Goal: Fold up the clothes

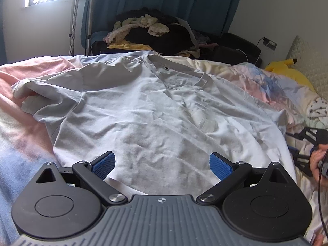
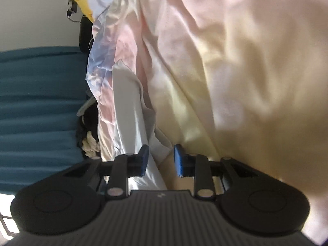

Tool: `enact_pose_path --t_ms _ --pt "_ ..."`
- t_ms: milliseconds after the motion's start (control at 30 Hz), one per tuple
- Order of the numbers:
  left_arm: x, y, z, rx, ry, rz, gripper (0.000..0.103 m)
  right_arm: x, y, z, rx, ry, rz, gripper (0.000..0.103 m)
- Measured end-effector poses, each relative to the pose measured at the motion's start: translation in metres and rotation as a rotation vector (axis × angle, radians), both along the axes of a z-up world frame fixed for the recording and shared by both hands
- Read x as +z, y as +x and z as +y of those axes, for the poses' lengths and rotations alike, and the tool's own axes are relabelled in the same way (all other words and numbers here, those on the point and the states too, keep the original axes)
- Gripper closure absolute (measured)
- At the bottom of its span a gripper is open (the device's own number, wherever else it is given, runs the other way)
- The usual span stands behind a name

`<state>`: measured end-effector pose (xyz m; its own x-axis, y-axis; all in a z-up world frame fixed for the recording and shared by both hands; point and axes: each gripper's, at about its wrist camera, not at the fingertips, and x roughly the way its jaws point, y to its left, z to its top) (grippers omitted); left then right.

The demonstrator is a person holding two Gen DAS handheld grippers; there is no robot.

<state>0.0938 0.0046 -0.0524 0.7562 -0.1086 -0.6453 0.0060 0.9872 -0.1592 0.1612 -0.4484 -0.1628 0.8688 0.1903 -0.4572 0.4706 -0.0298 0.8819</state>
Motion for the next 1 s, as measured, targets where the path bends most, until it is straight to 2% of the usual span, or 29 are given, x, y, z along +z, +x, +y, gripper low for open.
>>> enact_pose_path --t_ms 100,167,267,400,500,633,733,833,900,1000 --pt "-0.003 0.002 -0.003 -0.009 0.015 0.006 0.004 -0.004 0.009 0.004 0.000 -0.008 -0.014 0.076" --pt "-0.004 0.003 -0.004 -0.012 0.023 0.011 0.004 -0.005 0.013 0.005 -0.009 -0.029 -0.027 0.099" --pt "-0.007 0.005 -0.003 -0.007 0.020 0.023 0.004 0.002 0.012 0.001 -0.055 -0.070 -0.064 0.099" --pt "-0.009 0.007 -0.003 -0.008 0.027 0.031 0.004 0.023 0.013 -0.016 -0.090 -0.174 -0.116 0.099" --pt "-0.011 0.008 -0.002 -0.009 0.035 0.041 0.004 0.031 0.016 -0.027 -0.089 -0.264 -0.109 0.100" --pt "-0.013 0.009 -0.001 -0.007 0.036 0.051 0.004 0.018 0.017 -0.033 -0.087 -0.254 -0.079 0.100" --pt "-0.014 0.010 0.000 -0.011 0.036 0.055 0.004 0.040 0.013 -0.031 -0.073 -0.358 -0.177 0.100" --pt "-0.014 0.011 0.001 -0.012 0.036 0.060 0.004 0.078 0.015 -0.015 -0.036 -0.540 -0.335 0.100" --pt "-0.014 0.012 0.001 -0.012 0.032 0.061 0.004 0.085 0.013 -0.013 -0.025 -0.568 -0.332 0.100" --pt "-0.014 0.012 0.002 -0.011 0.024 0.061 0.004 0.060 0.008 -0.023 -0.013 -0.554 -0.177 0.100"
